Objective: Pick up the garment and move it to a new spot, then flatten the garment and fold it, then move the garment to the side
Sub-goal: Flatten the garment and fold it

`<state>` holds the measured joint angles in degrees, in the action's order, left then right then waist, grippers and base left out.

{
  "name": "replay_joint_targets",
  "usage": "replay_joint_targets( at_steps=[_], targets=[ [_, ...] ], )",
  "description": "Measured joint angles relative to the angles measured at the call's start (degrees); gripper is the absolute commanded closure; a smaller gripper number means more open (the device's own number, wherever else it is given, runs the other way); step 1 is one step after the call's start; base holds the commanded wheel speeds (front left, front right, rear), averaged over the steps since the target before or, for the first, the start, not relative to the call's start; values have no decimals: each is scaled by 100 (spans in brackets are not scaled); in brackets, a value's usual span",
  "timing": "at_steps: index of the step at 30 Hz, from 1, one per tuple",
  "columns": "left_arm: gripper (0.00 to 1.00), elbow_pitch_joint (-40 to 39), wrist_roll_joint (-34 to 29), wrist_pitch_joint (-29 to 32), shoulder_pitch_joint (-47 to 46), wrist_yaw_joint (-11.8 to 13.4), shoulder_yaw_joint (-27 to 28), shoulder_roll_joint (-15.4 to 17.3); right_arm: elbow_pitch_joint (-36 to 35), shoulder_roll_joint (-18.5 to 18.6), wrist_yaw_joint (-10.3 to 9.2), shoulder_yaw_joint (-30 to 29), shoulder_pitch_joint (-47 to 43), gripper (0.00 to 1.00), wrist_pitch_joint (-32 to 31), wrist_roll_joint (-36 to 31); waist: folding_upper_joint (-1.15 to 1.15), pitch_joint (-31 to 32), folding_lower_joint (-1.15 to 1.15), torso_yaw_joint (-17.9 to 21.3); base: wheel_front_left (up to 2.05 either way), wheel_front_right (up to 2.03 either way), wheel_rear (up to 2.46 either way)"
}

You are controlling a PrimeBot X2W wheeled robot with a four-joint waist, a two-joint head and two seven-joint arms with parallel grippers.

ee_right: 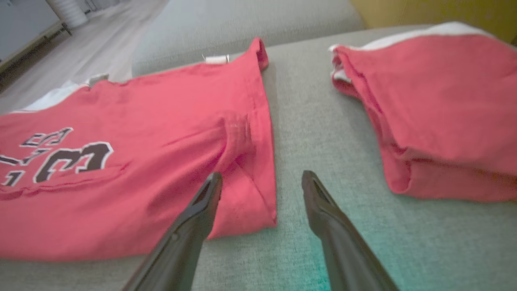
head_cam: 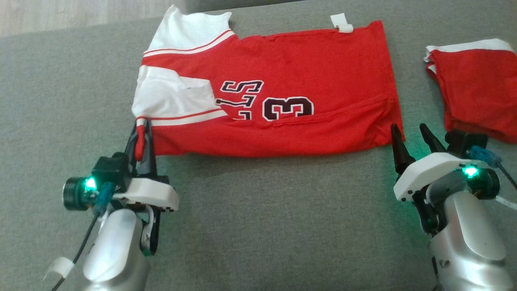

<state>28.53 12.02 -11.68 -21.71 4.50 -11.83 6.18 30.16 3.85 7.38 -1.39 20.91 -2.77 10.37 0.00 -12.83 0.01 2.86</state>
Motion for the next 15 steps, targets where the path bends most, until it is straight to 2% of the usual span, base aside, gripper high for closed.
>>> replay_joint_targets(
  at_steps=[6, 13, 14, 15],
  targets=[
    [100, -177, -52, -32, 1, -48, -166, -15, 746, -29, 0, -261, 303, 0, -260, -165, 0, -38, 0, -151, 0, 0, 0],
    [100, -225, -51, -49, 2, -54, -292, -18, 1348, -27, 0, 26, 717, 0, -265, 225, 0, -84, 0, -270, 0, 0, 0],
    [100, -218, -51, -49, 2, -53, -292, -16, 1415, -26, 0, 73, 765, 17, -234, 220, 0, -86, -1, -275, 0, 0, 0],
    [100, -210, -51, -49, 3, -49, -292, -16, 1478, -26, 0, 92, 802, 94, -189, 166, 0, -86, -1, -275, 0, 0, 0]
  ],
)
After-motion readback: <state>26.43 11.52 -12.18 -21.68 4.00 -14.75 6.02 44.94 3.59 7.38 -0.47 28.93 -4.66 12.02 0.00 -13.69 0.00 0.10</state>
